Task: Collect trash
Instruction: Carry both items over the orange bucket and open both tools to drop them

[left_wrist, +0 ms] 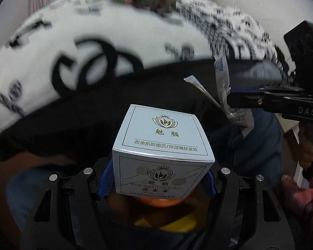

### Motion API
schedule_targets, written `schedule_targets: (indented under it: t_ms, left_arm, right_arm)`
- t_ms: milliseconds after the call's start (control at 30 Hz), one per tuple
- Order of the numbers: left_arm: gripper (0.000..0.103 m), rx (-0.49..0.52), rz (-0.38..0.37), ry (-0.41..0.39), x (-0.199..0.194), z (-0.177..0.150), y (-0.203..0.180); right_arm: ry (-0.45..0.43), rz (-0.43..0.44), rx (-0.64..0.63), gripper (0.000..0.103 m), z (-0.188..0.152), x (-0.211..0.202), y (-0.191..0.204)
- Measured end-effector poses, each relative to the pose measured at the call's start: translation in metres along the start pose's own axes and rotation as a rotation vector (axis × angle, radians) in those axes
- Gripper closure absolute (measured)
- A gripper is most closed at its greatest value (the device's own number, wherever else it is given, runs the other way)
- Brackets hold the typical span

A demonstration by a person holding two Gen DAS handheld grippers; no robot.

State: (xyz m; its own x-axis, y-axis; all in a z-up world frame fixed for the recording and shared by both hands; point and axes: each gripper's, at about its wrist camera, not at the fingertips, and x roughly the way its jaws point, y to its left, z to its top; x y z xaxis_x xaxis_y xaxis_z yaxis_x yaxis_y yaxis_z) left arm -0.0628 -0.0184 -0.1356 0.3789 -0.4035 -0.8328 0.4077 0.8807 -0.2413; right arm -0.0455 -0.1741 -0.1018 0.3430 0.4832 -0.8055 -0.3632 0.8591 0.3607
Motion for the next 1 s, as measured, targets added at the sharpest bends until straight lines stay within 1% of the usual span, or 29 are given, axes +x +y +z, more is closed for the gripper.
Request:
schedule_targets:
  t_ms: [233, 300, 433, 467, 500, 533, 567, 600, 667, 733, 800, 833, 1000]
  left_arm:
    - [0.037, -0.021, -0.004, 0.189, 0.055, -0.023, -0.002]
    - [0.037, -0.031, 0.018, 0.229, 0.070, -0.027, -0.001]
    - [0.036, -0.087, 0.003, 0.291, 0.093, -0.030, 0.005]
    - [0.036, -0.097, 0.002, 0.307, 0.097, -0.031, 0.007]
    - [0.035, -0.104, 0.007, 0.322, 0.101, -0.032, 0.008]
    - [0.032, -0.108, 0.010, 0.333, 0.103, -0.033, 0.009]
    - [0.027, -0.111, 0.016, 0.342, 0.104, -0.033, 0.012]
    - [0.025, -0.112, 0.026, 0.343, 0.104, -0.033, 0.013]
    - [0.016, -0.108, 0.055, 0.342, 0.106, -0.032, 0.014]
    - [0.016, -0.111, 0.068, 0.343, 0.107, -0.031, 0.015]
    - [0.015, -0.117, 0.069, 0.347, 0.112, -0.031, 0.014]
    - [0.015, -0.120, 0.071, 0.348, 0.113, -0.033, 0.014]
    - [0.015, -0.128, 0.074, 0.346, 0.116, -0.033, 0.017]
  right_arm:
    - [0.129, -0.017, 0.058, 0.100, -0.027, 0.049, -0.021]
    - [0.150, -0.026, 0.075, 0.100, -0.032, 0.061, -0.026]
    - [0.188, -0.029, 0.113, 0.099, -0.039, 0.084, -0.039]
    - [0.197, -0.025, 0.119, 0.096, -0.041, 0.086, -0.042]
    - [0.209, -0.020, 0.141, 0.090, -0.041, 0.092, -0.047]
    - [0.209, -0.017, 0.165, 0.082, -0.042, 0.095, -0.052]
    - [0.207, -0.020, 0.177, 0.068, -0.042, 0.097, -0.055]
    - [0.199, -0.038, 0.187, 0.061, -0.042, 0.097, -0.058]
    - [0.191, -0.041, 0.207, 0.057, -0.044, 0.096, -0.065]
    - [0.184, -0.039, 0.230, 0.056, -0.045, 0.094, -0.070]
    - [0.177, -0.044, 0.241, 0.051, -0.045, 0.092, -0.072]
    - [0.175, -0.045, 0.244, 0.050, -0.045, 0.092, -0.075]
    - [0.174, -0.047, 0.262, 0.050, -0.048, 0.090, -0.082]
